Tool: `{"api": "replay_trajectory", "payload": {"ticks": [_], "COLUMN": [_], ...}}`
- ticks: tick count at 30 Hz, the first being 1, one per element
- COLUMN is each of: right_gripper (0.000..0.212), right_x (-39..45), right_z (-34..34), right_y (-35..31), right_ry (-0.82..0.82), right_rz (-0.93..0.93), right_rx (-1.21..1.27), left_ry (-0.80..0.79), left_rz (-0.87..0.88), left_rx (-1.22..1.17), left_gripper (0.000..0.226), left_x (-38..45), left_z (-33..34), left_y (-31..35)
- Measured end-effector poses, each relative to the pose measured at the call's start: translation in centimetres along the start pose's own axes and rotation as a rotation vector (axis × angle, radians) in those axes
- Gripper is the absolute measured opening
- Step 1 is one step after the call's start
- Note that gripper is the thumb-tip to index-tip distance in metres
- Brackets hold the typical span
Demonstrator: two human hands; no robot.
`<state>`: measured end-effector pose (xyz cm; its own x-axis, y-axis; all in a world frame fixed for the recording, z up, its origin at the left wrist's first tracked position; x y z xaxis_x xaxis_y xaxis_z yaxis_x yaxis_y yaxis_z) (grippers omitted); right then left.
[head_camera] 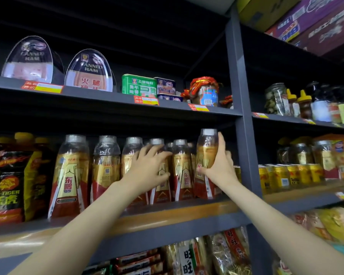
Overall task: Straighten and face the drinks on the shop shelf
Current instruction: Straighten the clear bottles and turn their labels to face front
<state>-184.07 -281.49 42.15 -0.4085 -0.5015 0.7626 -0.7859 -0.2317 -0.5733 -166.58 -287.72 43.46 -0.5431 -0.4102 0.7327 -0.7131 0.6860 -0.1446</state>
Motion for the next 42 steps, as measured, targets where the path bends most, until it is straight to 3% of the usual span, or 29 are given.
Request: {"api": "replay_trajectory", "payload": {"ticks": [3,11,20,32,35,38,42], "right_gripper": [0.118,0.127,0.112,0.1,0.095,0.08,0.079], "right_x": [1.2,3.2,6.0,7.8,8.0,8.4,8.7], "right_z": [1.1,1.5,3.8,4.2,3.7,2.7,5.0], "right_y": [2.3,4.6,7.2,11.0,10.0,6.7,4.3], "right_ry": [-0.104,-0.259,-0.14,-0.115,-0.024,0.098,-0.19], "right_rz": [0.122,0.163,0.287,0.402,0.327,0.089,0.014], "right_rx": [-0.133,-0.389,-0.326,-0.228,-0.214,-0.135,0.011], "left_ry": [0.029,0.041,0.014,0.024,0.016,0.022,0.018], "left_rz": [-0.025,-0.105,-0.096,-0.093,-0.095,-0.095,-0.098], "left_rx": [0.117,0.326,0.406,0.446,0.448,0.45,0.459], "left_gripper": [0.074,0.089,0.092,0.093,0.093,0.093,0.093], "left_x": [0.8,1.3,1.0,1.2,1.2,1.3,1.4], "left_z": [0.8,2.8,3.2,3.5,3.5,3.6,3.6], "left_y": [0.1,-0.7,-0.8,-1.0,-1.1,-1.0,-1.0]}}
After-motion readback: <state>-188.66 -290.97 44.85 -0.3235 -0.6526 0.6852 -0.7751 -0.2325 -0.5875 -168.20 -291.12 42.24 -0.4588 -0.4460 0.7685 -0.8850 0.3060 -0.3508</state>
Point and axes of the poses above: each hand's wrist, its own x-axis towards the middle knuckle, its own z-axis out of the palm, y = z × x, the point moved 7 cm from there along x, towards the middle knuckle
